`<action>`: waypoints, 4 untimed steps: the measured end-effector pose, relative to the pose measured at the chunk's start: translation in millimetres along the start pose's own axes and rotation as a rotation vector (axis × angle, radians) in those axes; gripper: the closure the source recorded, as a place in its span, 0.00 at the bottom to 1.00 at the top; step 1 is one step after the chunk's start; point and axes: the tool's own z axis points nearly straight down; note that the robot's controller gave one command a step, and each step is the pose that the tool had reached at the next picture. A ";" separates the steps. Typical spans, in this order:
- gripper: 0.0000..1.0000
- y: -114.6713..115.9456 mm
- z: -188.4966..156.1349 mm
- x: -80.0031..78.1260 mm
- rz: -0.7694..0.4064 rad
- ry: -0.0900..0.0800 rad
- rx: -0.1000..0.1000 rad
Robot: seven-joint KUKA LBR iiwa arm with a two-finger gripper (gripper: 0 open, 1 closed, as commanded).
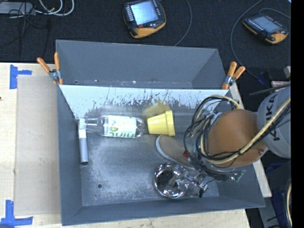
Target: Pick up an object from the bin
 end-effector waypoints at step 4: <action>1.00 -29.0 14.9 -19.0 -0.176 0.001 -0.003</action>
Offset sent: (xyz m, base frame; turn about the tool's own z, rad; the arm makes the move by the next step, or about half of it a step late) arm 0.0000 0.0000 0.0000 0.0000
